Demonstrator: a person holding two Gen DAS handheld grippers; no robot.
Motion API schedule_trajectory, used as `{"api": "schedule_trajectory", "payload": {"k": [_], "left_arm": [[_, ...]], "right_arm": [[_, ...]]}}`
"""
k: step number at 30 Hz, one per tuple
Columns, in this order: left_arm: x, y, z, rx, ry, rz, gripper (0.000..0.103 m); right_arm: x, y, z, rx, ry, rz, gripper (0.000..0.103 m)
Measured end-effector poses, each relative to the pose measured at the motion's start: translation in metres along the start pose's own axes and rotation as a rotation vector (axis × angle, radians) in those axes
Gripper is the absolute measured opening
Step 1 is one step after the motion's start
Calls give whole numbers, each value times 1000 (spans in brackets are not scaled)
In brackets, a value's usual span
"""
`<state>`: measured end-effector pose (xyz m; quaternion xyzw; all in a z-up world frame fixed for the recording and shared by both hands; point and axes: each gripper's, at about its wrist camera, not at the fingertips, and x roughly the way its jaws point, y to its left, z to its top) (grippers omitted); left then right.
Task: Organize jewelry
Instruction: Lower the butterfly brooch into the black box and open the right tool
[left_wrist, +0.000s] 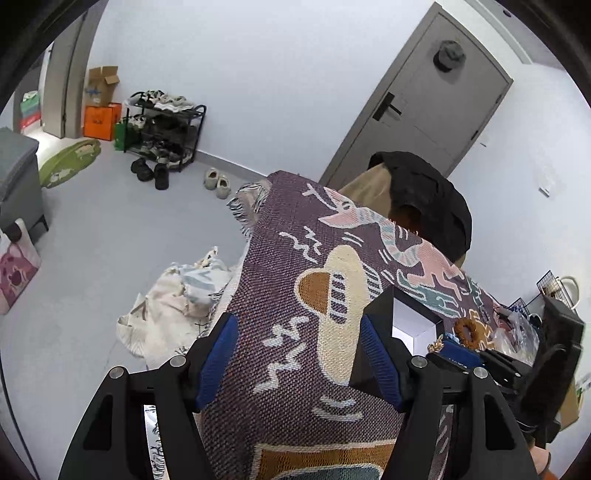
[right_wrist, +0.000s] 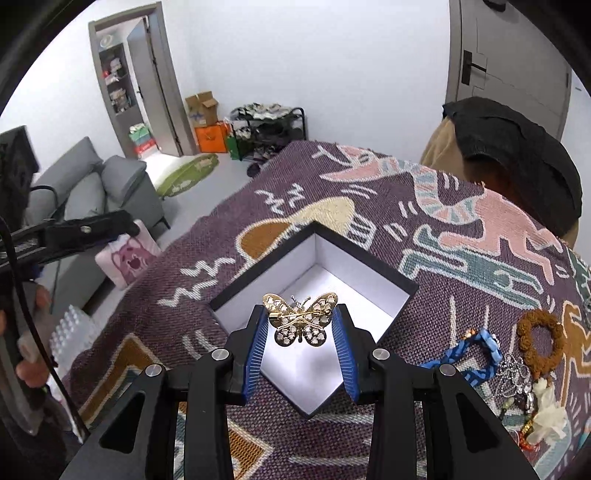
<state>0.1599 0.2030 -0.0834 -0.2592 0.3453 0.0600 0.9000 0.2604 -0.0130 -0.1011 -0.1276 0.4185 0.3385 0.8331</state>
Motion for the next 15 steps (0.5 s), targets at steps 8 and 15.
{"api": "schedule_trajectory", "payload": {"k": [8,15], "left_arm": [[-4,-3,-2,6,-2,-11,70],[-7,-20,-4,27,-5,-37,70]], "right_arm": [[-17,-19,-6,91,-20,29,71],[-53,-44,-16,175,-78,35,73]]}}
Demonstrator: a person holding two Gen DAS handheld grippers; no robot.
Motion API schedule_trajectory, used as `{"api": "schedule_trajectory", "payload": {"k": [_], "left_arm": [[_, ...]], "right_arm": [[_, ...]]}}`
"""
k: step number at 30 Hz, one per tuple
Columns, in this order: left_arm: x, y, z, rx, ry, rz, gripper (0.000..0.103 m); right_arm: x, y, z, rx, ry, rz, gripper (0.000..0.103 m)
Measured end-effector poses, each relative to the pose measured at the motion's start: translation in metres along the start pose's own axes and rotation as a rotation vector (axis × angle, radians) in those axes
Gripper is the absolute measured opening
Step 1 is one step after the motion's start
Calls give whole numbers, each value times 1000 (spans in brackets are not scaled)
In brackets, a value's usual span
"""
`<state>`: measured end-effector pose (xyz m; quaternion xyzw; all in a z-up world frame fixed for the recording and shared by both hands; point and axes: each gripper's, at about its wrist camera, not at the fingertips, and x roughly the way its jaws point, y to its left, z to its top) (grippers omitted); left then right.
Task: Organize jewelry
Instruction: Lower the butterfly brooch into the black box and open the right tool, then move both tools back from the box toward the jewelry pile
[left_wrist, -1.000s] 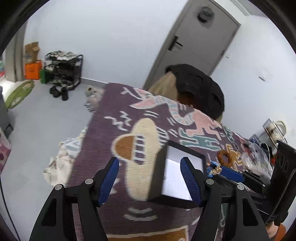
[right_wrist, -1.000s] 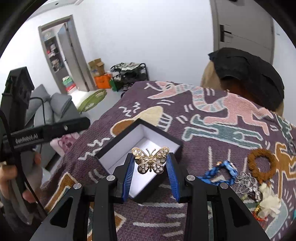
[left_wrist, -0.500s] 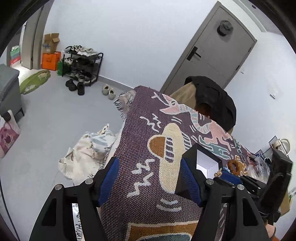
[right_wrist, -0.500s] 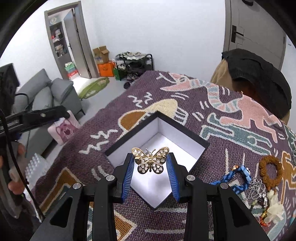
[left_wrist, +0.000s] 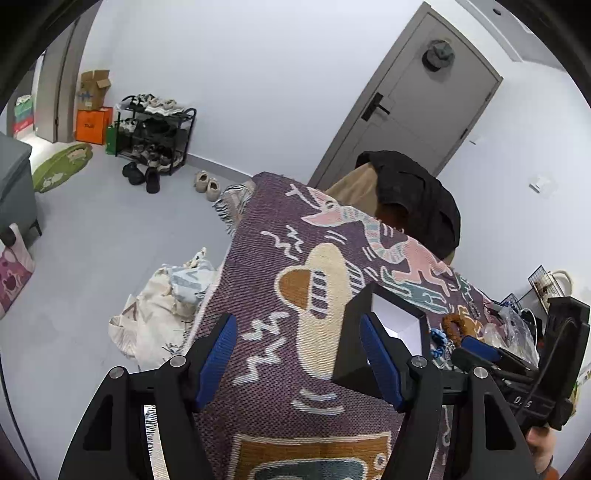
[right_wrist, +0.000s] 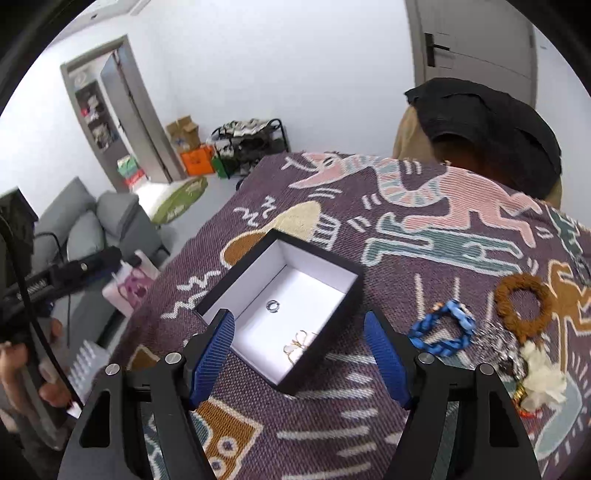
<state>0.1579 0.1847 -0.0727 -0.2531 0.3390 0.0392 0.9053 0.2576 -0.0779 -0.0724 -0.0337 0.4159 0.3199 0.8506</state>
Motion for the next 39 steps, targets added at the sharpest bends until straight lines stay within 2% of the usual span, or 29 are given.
{"api": "schedule_trajectory", "payload": {"k": [4,6,9,11,13,14,19,31,39], "left_arm": [[-4,-18,-1,42,-16,-14,70],[-5,-28,-2,68,-12,-23,70],[-6,-47,-5,101,-8,-42,76],[-9,-60,-8,131,-22,-52,83],[-14,-73,-11,151,-41,-71,90],[-16,-79,-12,157,-50,-82,94],[-22,-106,-20,191,-68,-114,102],[-24,-165,-45,294,-44,-188,102],[-15,-194,-59,367,2,-195,102]], "right_arm": [[-24,-18,-5,64,-40,4,74],[-38,-28,-10,105,-61,16,84],[-57,-39,-18,140,-90,14,89],[-70,-47,-24,160,-105,-4,92],[-79,-54,-29,176,-117,-15,102],[-84,-57,-32,185,-128,-23,103],[-106,-77,-47,218,-146,-64,103],[-160,-113,-86,308,-228,-148,103],[-169,-139,-106,374,-233,-238,103]]}}
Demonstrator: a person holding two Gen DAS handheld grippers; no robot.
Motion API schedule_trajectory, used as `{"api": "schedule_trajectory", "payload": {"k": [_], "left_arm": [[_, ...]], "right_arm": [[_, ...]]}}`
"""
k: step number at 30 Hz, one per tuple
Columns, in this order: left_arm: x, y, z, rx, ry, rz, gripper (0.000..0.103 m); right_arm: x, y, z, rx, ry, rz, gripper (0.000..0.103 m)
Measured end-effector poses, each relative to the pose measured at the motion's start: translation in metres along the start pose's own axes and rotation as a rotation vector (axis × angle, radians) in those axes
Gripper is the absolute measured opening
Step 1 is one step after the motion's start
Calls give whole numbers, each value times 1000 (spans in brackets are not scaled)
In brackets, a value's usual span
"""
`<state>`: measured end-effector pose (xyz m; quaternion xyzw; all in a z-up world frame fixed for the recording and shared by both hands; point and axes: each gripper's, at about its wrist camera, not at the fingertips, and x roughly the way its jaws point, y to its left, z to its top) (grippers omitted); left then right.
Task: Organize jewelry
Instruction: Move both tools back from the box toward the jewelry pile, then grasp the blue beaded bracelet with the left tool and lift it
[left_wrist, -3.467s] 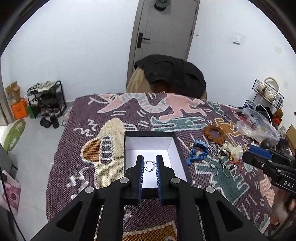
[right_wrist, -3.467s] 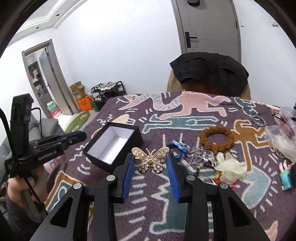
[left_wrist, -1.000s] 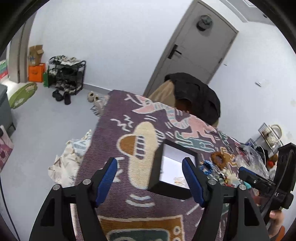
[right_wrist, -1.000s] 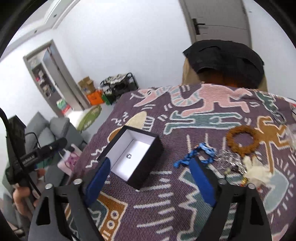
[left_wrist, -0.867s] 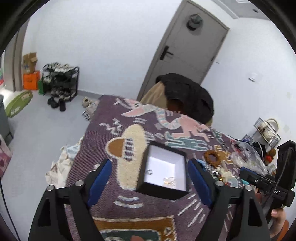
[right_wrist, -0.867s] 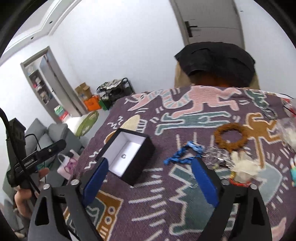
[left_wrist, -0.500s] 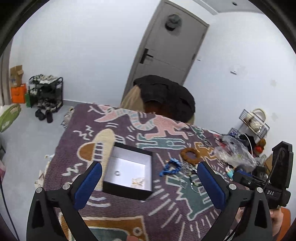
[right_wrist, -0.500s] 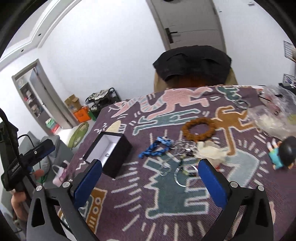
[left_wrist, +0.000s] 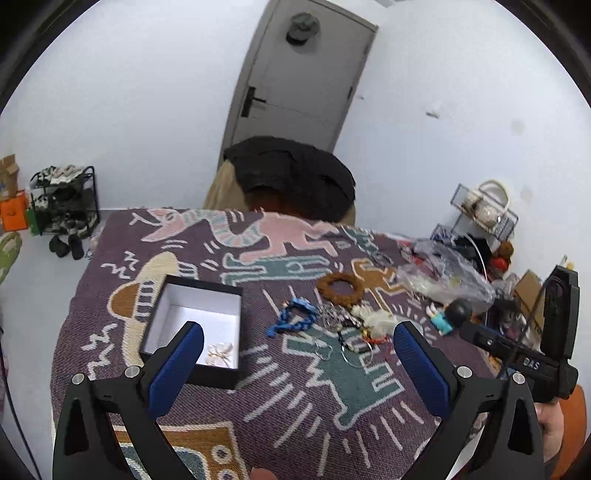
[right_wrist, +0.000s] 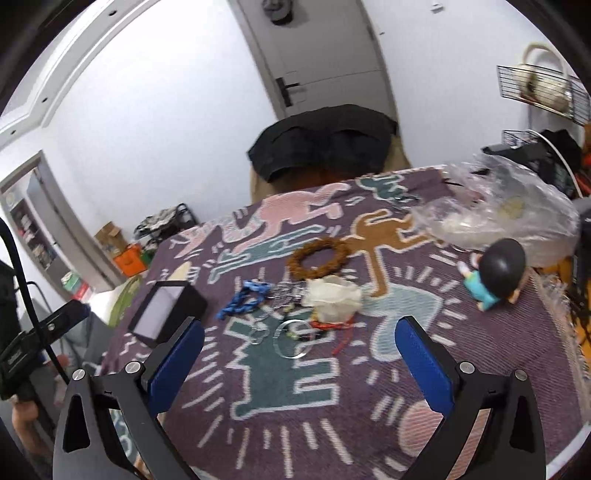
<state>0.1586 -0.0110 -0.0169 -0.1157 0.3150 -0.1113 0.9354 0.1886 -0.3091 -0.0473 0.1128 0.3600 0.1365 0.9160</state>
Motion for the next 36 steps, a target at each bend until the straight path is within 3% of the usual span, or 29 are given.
{"api": "schedule_trajectory", "payload": {"k": [10,14,17,36], "left_arm": [[24,-32,3,123,16,29,101],[50,-34,7,142,79,19,92],[72,-34,11,154,135,33,78],[181,-39,11,172,302,84,70]], "right_arm": [[11,-24,-4,57,26,5,81],[21,-34,-5,95,45,18,77],[30,-40,-3,113,60,28,66],[83,-65,12,157,118,57,65]]}}
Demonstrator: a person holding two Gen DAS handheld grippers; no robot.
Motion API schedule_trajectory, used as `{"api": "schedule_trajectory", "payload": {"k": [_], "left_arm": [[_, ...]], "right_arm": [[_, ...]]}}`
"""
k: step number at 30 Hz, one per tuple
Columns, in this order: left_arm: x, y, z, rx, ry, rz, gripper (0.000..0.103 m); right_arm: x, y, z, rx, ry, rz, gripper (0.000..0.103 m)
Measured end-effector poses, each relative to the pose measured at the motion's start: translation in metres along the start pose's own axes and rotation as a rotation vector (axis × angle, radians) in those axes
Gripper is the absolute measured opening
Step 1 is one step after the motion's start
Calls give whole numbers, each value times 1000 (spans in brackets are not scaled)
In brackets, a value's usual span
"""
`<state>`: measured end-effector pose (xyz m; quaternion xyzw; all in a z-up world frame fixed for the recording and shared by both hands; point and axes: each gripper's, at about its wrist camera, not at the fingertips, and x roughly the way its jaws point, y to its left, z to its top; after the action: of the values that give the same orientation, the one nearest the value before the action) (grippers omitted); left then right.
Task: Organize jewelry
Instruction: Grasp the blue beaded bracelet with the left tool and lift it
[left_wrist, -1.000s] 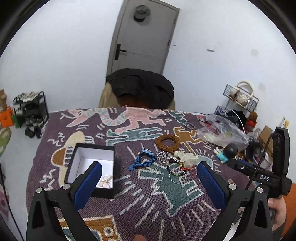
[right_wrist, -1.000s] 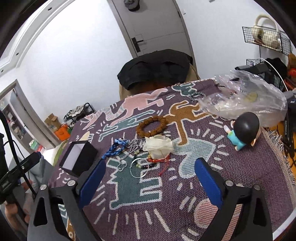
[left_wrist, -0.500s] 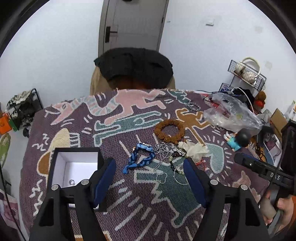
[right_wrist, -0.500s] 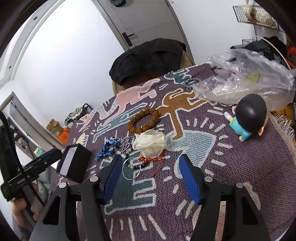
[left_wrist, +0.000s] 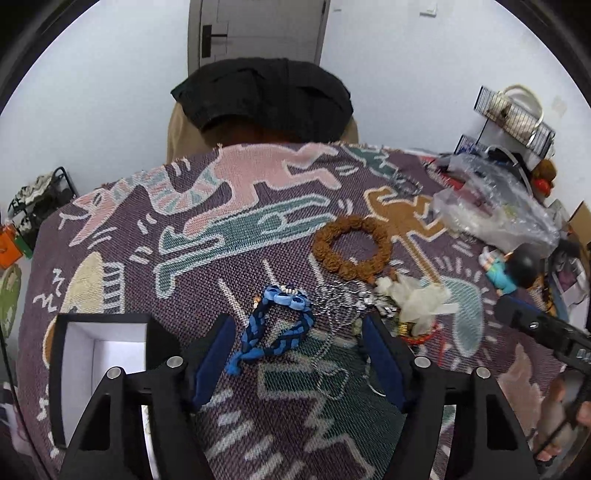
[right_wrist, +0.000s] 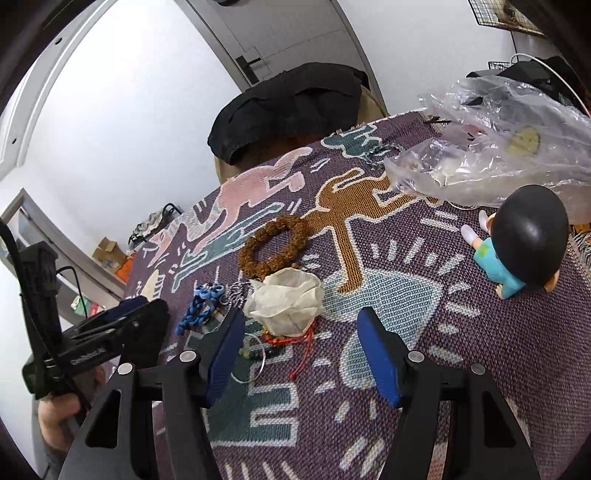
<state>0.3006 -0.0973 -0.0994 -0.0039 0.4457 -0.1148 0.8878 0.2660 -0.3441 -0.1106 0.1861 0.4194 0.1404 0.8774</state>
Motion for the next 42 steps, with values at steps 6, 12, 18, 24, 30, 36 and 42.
{"api": "schedule_trajectory", "payload": {"k": [6,12,18,24,30,36,42], "left_arm": [[31,3,4,-13,55,9,61],[54,5,9,-17,89,33,60],[65,9,11,-32,103,30,35],[45,16,14,-47,51,19,5],[19,23,17,-60,-9,5,2],[10,25,17,-50,-13,24,2],[25,18,15,-40,64,-18,5]], "right_arm": [[14,-1,7,-20,19,-1,65],[31,-2,12,-32,51,7,65],[44,0,13,-38,73,14,65],[55,7,15,-50,87,8,65],[63,19,15,-84,93,-17,65],[79,29,11,-121,121,-46,65],[82,25,5,-125,137,-31,6]]}}
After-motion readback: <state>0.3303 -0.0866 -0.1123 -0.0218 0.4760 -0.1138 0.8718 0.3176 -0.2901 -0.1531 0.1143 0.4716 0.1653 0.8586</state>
